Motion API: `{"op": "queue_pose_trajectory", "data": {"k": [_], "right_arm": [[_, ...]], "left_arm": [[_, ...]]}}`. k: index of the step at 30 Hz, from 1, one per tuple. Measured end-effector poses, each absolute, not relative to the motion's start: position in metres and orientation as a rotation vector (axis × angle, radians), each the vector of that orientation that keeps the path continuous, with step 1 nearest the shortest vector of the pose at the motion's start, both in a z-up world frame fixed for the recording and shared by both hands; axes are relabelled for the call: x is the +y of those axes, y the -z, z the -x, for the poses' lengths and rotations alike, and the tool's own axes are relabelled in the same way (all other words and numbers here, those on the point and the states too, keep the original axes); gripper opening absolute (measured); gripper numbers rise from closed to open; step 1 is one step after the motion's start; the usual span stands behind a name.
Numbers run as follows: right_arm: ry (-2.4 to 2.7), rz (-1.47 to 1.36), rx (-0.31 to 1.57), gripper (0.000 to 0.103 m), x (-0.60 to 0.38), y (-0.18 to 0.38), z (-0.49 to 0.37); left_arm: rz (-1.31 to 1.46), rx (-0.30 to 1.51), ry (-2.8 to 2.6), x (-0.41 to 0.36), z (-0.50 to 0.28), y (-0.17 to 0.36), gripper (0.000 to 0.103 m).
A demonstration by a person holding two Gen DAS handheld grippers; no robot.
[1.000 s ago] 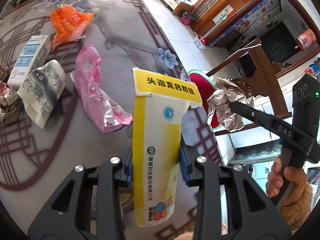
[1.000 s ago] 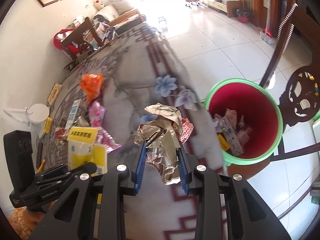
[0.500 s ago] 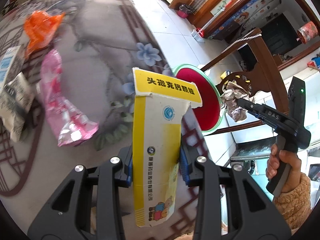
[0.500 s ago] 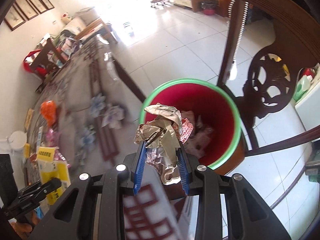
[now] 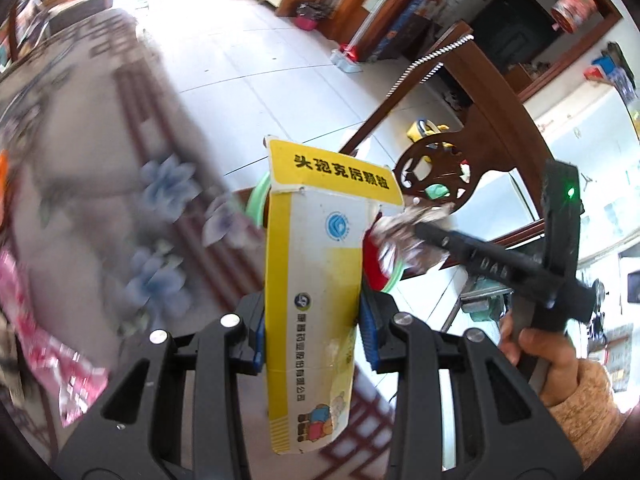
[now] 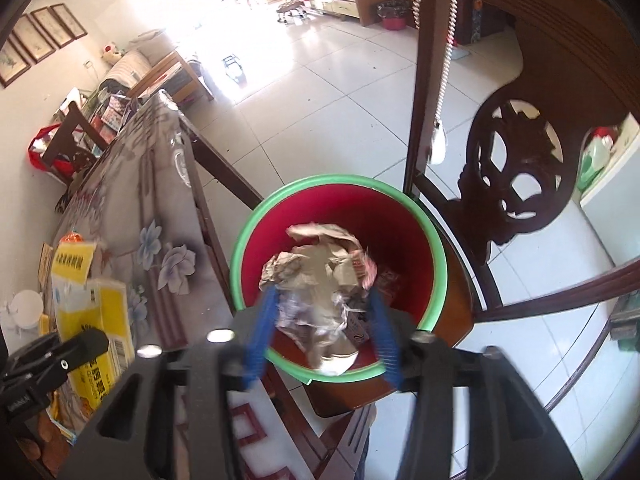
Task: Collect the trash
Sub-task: 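Open both grippers to drop the foil wad and yellow carton into the bucket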
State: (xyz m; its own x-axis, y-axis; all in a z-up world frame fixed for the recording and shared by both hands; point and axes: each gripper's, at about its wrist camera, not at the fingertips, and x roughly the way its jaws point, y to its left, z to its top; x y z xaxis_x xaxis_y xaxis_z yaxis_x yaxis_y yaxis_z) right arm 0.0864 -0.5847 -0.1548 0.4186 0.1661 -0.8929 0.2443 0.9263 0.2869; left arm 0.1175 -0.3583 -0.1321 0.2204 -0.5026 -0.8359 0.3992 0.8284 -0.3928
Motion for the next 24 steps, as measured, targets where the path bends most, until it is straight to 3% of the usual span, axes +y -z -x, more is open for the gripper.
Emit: {"op": "queue_pose_trajectory", "data": {"k": [5,8,13,24], "right_arm": [[0.093,-0.378,1.145,0.059,-0.592,0.150,-0.081],[0.118,-0.361,1.129,0.068,-0.595,0.145,-0.076],[0.163,-0.313,1.111,0.068,-0.600,0.136,-0.066],[0.171,-0.276,1.093,0.068,-0.575,0.120,-0.047]], "left_arm": [[0.025,1.160,0.690,-0.397,-0.135,0.129,0.034],[-0.001,1.147,0.699,-0.413,-0.144,0.132,0.034],[-0.003,1.146,0.682,-0.424,-0.153,0.141,0.048],[0.111,1.132,0.615,-0.364,-0.133,0.126,0.054]]}}
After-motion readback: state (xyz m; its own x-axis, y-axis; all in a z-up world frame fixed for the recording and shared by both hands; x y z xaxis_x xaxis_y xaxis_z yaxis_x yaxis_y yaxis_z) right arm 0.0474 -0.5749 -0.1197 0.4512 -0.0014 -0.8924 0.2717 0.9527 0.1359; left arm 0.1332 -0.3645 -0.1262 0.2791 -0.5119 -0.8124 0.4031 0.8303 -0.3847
